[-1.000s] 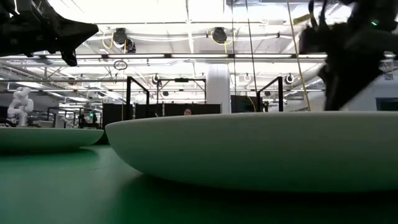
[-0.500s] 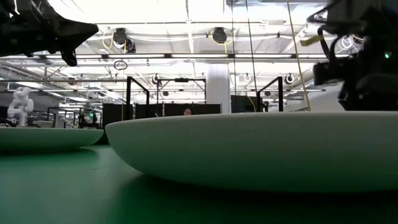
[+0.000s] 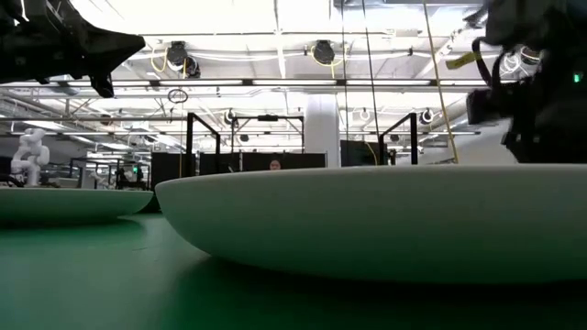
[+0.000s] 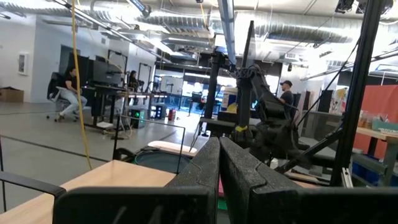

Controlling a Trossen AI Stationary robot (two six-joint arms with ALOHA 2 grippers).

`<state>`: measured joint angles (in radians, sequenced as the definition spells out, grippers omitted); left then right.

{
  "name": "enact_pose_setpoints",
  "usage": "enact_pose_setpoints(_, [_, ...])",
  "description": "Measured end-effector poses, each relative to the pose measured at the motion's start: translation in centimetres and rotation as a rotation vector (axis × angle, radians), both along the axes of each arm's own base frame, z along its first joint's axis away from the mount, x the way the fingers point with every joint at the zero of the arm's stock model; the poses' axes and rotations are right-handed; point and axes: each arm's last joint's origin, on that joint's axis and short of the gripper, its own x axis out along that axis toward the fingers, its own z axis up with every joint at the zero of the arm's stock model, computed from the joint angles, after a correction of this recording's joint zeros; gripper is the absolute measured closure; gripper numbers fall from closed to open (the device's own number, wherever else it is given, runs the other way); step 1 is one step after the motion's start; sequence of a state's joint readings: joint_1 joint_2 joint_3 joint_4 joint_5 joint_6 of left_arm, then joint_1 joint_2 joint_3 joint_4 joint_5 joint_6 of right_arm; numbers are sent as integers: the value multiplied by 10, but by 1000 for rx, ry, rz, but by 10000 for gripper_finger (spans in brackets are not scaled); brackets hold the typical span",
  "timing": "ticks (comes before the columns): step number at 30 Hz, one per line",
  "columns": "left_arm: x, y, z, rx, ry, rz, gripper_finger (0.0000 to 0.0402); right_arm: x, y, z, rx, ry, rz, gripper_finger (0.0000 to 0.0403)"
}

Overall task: Place and stack plates onto a shelf
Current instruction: Put the pink plate on the shelf

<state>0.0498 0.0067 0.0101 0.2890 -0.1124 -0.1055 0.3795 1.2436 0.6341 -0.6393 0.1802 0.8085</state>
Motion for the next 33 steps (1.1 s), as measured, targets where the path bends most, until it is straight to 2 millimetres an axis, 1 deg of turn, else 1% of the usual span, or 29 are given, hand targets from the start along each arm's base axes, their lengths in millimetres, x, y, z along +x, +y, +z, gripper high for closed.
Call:
enact_pose_setpoints(4, [0,0,0,0,0,0,385,5,6,24,61,-106,67,399])
enact_pose_setpoints(9, [0,0,0,0,0,0,385,13,14,62,112,-303,173,402])
enact_pose_setpoints(11, [0,0,0,0,0,0,385,17,18,75,117,-406,250,402])
enact_pose_setpoints(15, [0,0,0,0,0,0,385,22,22,105,114,-670,407,402])
enact_pose_setpoints(19, [0,0,0,0,0,0,385,25,18,127,20,-886,497,402])
enact_pose_setpoints(23, [0,0,0,0,0,0,385,26,8,145,-162,-1046,580,402])
enact_pose_setpoints(26, [0,0,0,0,0,0,385,29,-6,155,-294,-1112,521,402])
enact_pose_setpoints(29, [0,0,0,0,0,0,385,33,-26,157,-413,-1099,448,403])
enact_pose_setpoints(33, [0,0,0,0,0,0,385,42,-58,152,-506,-1029,341,403])
